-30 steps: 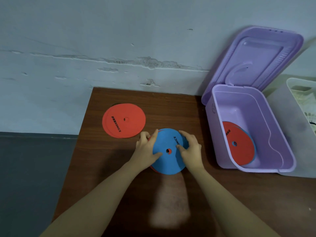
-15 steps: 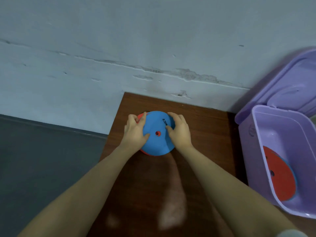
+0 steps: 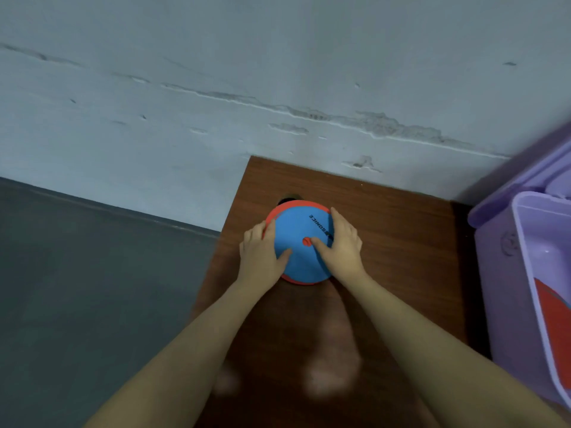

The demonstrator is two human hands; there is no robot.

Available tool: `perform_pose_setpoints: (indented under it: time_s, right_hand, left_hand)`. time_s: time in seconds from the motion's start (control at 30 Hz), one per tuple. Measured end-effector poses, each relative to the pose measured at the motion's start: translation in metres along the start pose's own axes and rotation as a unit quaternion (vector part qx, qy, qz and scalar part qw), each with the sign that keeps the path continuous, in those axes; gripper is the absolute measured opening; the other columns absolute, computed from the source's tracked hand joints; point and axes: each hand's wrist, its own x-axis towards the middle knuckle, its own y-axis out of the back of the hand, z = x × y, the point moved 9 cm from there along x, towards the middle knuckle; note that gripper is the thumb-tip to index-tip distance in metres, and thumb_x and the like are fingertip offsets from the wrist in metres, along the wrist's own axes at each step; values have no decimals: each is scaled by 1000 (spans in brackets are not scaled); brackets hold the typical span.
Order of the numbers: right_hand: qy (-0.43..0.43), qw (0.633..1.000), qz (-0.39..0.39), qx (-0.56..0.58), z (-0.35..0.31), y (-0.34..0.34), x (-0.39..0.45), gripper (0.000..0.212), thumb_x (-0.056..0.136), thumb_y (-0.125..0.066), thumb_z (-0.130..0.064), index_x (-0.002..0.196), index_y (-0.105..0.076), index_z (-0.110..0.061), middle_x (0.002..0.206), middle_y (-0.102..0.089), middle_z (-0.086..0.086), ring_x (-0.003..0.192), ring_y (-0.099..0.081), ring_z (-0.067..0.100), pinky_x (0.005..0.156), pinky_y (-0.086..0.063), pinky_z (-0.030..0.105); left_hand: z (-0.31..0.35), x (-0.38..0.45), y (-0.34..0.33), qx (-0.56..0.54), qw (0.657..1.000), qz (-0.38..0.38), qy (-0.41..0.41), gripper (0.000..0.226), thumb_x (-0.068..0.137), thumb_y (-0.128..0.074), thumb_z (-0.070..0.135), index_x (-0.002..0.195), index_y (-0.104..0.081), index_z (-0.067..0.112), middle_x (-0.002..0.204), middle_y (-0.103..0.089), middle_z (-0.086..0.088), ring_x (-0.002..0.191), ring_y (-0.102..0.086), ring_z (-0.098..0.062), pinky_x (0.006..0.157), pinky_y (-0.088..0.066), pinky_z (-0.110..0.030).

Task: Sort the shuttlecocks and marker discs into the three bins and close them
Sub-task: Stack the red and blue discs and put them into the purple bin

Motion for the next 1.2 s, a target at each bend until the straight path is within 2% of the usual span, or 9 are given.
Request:
perform_pose_setpoints:
  time_s: [0.3,0.43,0.53,0.7,0.8,0.9,1.0,1.1,1.2]
  right_hand:
    - [-25,997,-54,56,13,4,-33,83,75,-75,-28,144,-30,-19,144,-38,0,133,-28,20,110,-22,39]
    - [-61,988,-61,126,28,8,-49,78,73,-73,-7,140,-37,-21,135,-48,0,128,-39,19,105,-37,37]
    - [-75,981,-32,176,26,19,-60,68,77,-69,0,136,-43,-18,127,-53,1,119,-48,16,99,-45,36]
    - [-89,994,-13,67,32,21,-82,49,79,-70,-16,126,-54,-17,122,-51,9,114,-49,27,99,-41,48]
    - [-125,988,-22,82,50,13,-106,44,76,-72,-21,118,-58,-19,112,-53,4,106,-53,26,96,-42,51]
    - [-130,987,-1,89,52,19,-120,40,77,-72,-15,113,-56,-19,106,-49,-2,104,-53,22,98,-40,44]
    - [-117,988,8,105,49,23,-128,41,78,-70,-7,115,-53,-12,108,-47,2,101,-51,18,87,-39,23]
    - [-107,990,-7,91,46,24,-135,44,80,-70,-9,120,-53,-10,113,-44,3,96,-47,11,85,-36,19]
    - [-111,988,-12,104,47,26,-142,40,78,-72,-10,113,-53,-14,110,-47,0,94,-50,11,81,-40,18]
  left_hand:
    - [-1,-52,-11,11,1000,-22,-5,69,87,-54,44,145,-21,26,142,-30,2,126,-28,-21,100,-27,-37]
    - [-1,-77,-14,54,998,-36,3,67,90,-47,48,146,-17,26,146,-24,2,126,-26,-22,101,-24,-40]
    - [2,-83,-15,84,995,-50,-2,66,92,-44,49,146,-15,25,148,-22,1,128,-25,-22,102,-24,-43]
    - [10,-95,-13,106,993,-52,-22,69,88,-49,53,145,-23,25,147,-29,2,129,-28,-23,102,-25,-42]
    - [13,-104,-15,91,994,-48,-25,71,85,-54,53,143,-26,23,142,-34,0,126,-31,-24,99,-28,-39]
    - [13,-108,-20,52,996,-69,-17,86,83,-60,50,147,-13,16,139,-29,-5,120,-30,-25,97,-31,-34]
    - [11,-106,-23,36,994,-99,-4,99,79,-63,54,148,-5,14,141,-20,-9,123,-25,-27,102,-28,-34]
    - [14,-105,-23,59,993,-103,-11,95,76,-60,62,146,-15,16,138,-24,-8,122,-28,-26,101,-28,-35]
    - [20,-105,-24,79,992,-89,-35,90,72,-62,65,140,-27,19,132,-30,-6,117,-32,-23,96,-29,-33]
